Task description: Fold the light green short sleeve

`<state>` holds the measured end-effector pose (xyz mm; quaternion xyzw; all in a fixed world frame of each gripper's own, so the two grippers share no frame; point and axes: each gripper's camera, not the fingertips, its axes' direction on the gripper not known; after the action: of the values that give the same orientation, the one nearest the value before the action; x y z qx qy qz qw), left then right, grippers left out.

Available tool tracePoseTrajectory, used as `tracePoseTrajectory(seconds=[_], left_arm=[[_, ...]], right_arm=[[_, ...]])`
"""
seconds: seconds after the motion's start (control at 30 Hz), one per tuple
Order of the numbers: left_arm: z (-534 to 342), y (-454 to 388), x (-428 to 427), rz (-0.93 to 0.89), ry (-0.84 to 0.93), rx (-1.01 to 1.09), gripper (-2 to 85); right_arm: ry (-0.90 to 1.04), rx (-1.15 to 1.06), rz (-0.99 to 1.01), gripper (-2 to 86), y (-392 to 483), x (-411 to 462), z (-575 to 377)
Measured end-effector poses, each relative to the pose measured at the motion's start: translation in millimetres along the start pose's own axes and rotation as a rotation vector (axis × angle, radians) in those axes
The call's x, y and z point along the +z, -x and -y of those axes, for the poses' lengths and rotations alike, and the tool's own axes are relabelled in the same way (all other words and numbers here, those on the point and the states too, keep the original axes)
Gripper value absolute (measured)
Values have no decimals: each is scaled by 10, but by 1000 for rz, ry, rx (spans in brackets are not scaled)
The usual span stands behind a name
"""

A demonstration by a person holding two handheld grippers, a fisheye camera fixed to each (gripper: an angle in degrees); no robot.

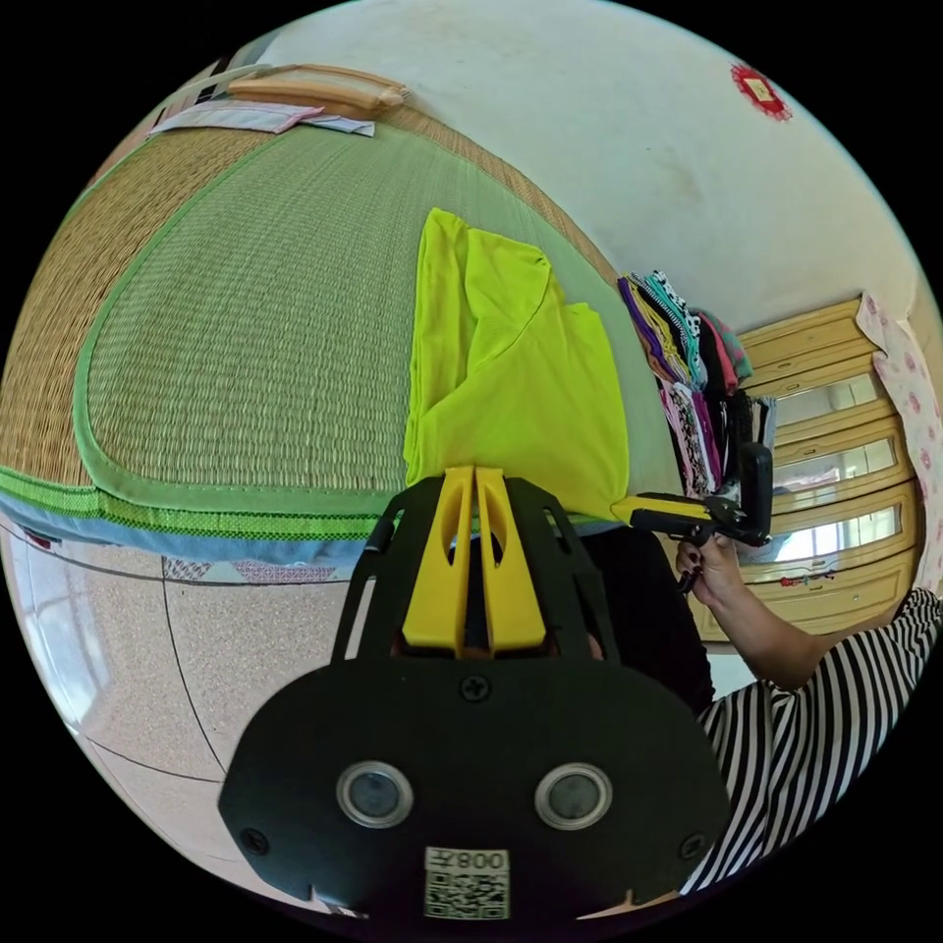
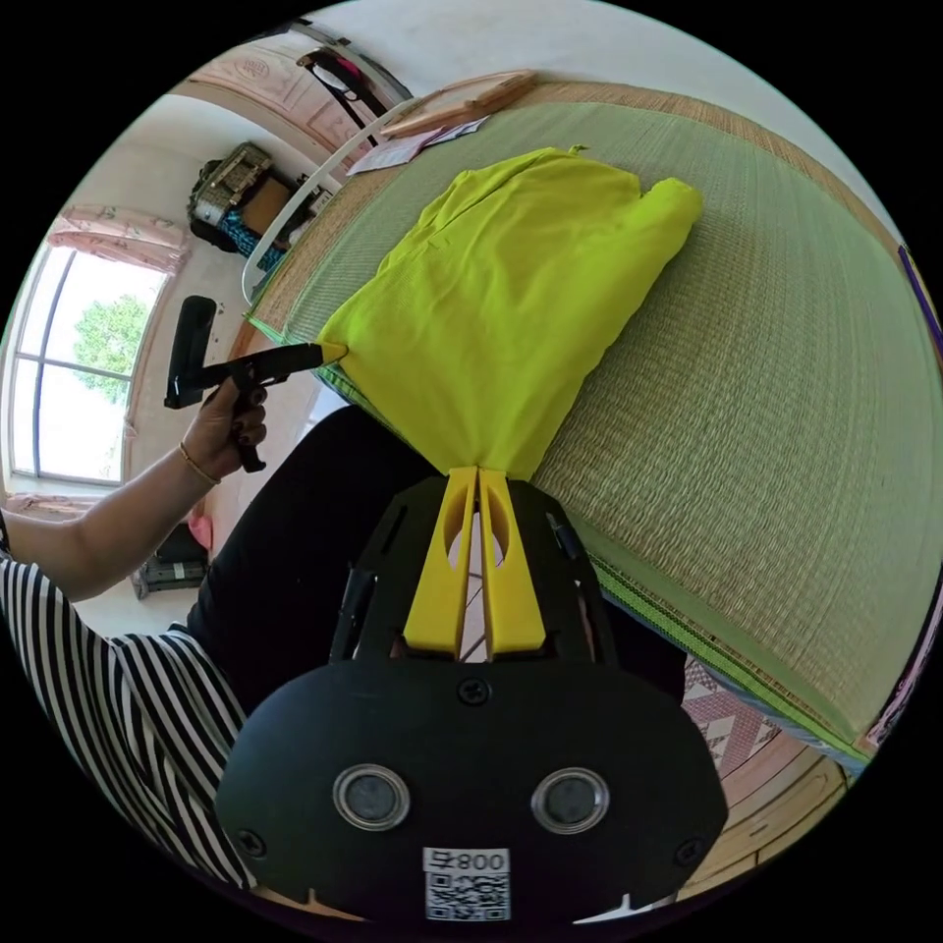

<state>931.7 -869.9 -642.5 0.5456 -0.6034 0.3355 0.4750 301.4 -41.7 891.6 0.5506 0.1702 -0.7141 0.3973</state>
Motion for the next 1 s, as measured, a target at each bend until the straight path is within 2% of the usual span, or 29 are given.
tracePoseTrajectory(seconds=[0.2,0.33,0.53,0.77,1.0], left_arm=[[-25,-165,-51,-18,-47,-1,11],[-74,-423,25,-138,-61,35,27],[17,-852,627,-318,102,73,54],[186,-1034,1214,-315,254,32,57],[282,-1031,1359,-369,231,-8,29]], right_arm=[[-50,49,113,4,-332,-55,-88],[-113,113,204,14,-626,-126,-210],[-173,248,347,51,-1173,-65,-446],[-192,341,473,92,-1630,132,-615],[-187,384,568,106,-1918,365,-624]])
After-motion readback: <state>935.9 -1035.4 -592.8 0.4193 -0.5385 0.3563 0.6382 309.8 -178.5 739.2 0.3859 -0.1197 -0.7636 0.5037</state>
